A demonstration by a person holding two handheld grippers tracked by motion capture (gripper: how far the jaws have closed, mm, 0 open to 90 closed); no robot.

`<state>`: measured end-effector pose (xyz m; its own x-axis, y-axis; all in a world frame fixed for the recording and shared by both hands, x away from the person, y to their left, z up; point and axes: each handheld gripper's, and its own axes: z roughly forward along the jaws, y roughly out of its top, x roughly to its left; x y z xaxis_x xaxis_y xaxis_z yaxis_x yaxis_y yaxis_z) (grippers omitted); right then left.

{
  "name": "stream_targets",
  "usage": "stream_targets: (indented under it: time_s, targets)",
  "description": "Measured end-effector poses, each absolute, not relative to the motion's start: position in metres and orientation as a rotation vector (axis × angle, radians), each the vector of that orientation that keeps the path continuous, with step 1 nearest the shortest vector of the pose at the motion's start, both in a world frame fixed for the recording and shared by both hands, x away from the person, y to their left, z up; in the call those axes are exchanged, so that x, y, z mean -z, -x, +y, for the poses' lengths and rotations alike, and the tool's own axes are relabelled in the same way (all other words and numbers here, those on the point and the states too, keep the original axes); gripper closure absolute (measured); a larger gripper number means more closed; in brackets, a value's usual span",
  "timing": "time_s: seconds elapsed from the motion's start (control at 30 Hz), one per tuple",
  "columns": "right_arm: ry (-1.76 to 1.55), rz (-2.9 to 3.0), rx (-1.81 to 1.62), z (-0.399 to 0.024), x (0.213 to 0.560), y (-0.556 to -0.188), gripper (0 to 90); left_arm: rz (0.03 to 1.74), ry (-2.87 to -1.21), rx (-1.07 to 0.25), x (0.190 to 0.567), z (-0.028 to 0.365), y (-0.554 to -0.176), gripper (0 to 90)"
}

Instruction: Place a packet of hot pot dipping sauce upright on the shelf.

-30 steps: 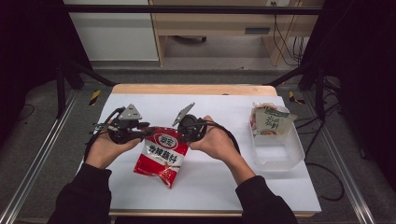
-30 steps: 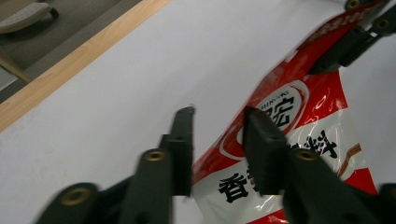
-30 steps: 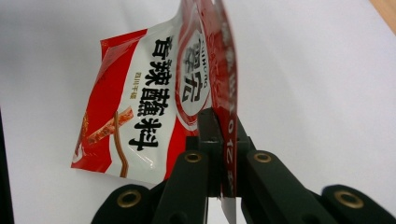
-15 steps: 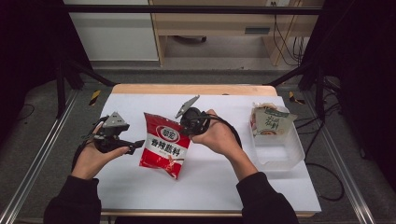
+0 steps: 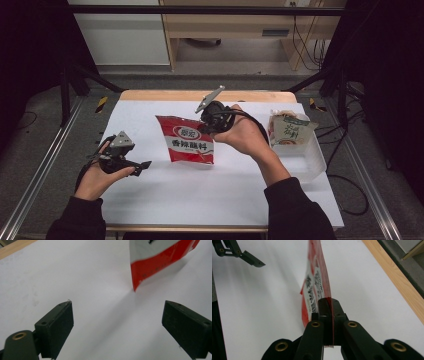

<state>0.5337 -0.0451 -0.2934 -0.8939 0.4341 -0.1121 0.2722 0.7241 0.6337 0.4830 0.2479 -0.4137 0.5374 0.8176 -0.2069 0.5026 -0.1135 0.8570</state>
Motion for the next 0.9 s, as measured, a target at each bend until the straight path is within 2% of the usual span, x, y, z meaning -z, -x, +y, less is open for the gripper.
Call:
stream_targets:
  time_s: [0.13,0.2,0.23,0.5,0.9]
  targets:
    - [-0.568,2.665,-0.908,-0.057,0.286,-0.535,90.0,1.09,-1.845,-0.399,0.415,0.256,-0.483,10.5]
    - [-0.579,2.655,-0.894,-0.064,0.281,-0.536,90.0,1.114,-1.785,-0.383,0.419,0.253,-0.482,10.3]
    - [-0.581,2.647,-0.892,-0.068,0.279,-0.536,90.0,0.926,-2.222,-0.431,0.409,0.278,-0.486,10.3]
    - [-0.611,2.618,-0.89,-0.102,0.262,-0.532,90.0,0.934,-2.287,-0.384,0.425,0.273,-0.486,9.2]
    - [-0.639,2.572,-0.925,-0.138,0.25,-0.521,90.0,0.939,-2.317,-0.369,0.429,0.269,-0.486,8.9]
